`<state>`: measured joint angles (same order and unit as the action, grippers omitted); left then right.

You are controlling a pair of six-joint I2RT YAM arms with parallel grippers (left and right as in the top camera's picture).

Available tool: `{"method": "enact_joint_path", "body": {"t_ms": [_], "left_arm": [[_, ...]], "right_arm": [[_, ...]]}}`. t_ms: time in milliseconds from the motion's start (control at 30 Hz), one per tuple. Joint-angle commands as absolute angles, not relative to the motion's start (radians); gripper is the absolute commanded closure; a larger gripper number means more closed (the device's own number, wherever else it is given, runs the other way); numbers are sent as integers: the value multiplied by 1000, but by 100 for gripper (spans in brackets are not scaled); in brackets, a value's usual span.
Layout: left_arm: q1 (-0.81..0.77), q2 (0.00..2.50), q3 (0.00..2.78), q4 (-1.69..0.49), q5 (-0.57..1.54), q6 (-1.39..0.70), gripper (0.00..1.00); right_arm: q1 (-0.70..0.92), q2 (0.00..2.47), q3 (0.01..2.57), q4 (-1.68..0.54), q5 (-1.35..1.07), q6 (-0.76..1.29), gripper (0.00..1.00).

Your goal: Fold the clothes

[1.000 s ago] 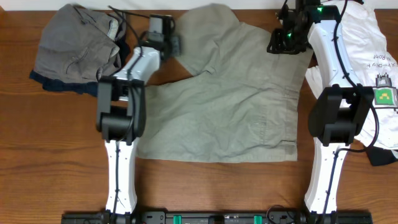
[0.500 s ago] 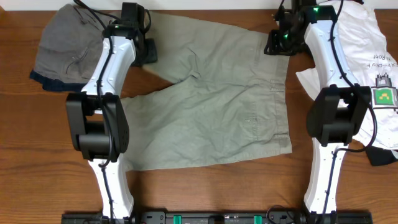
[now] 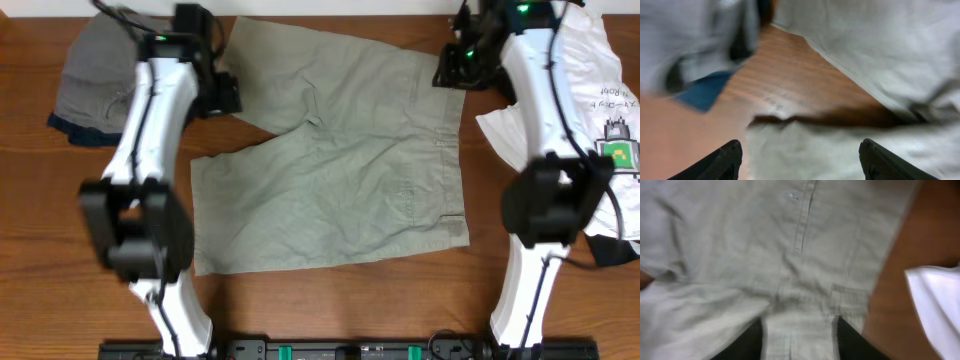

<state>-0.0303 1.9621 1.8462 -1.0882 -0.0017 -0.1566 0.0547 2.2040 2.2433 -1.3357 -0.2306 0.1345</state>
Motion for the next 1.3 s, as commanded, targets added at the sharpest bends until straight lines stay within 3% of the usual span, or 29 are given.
{"method": "enact_joint_path", "body": {"t_ms": [0, 333, 367, 500, 833, 1000, 1100, 1233, 1267], "left_arm": [[-28, 1832, 1854, -1141, -4, -152, 24], [-25, 1591, 1821, -1349, -6, -314, 18], [-25, 1578, 1809, -1365, -6, -321, 18], [-25, 1503, 1687, -1419, -17, -362, 12], [-25, 1346, 1217, -1270, 49, -463, 12], [-25, 1343, 1027, -1144, 67, -562, 13], [-25, 1345, 931, -1055, 63, -717, 20], [-25, 1345, 823, -951, 46, -957, 29], [-25, 1345, 799, -931, 28, -1032, 35]], "right_arm": [[65, 2061, 2259, -1400, -198, 158, 43], [109, 1892, 2255, -1699, -88, 199, 30], [119, 1876, 2236, -1699, -91, 200, 20], [172, 1792, 2097, -1693, -61, 280, 15], [237, 1560, 1480, -1457, 3, 503, 24], [237, 1470, 1162, -1251, -22, 693, 38], [236, 1464, 1044, -1153, -26, 862, 45], [230, 1466, 915, -1053, 19, 1147, 44], [228, 1466, 893, -1038, 33, 1212, 43]]}}
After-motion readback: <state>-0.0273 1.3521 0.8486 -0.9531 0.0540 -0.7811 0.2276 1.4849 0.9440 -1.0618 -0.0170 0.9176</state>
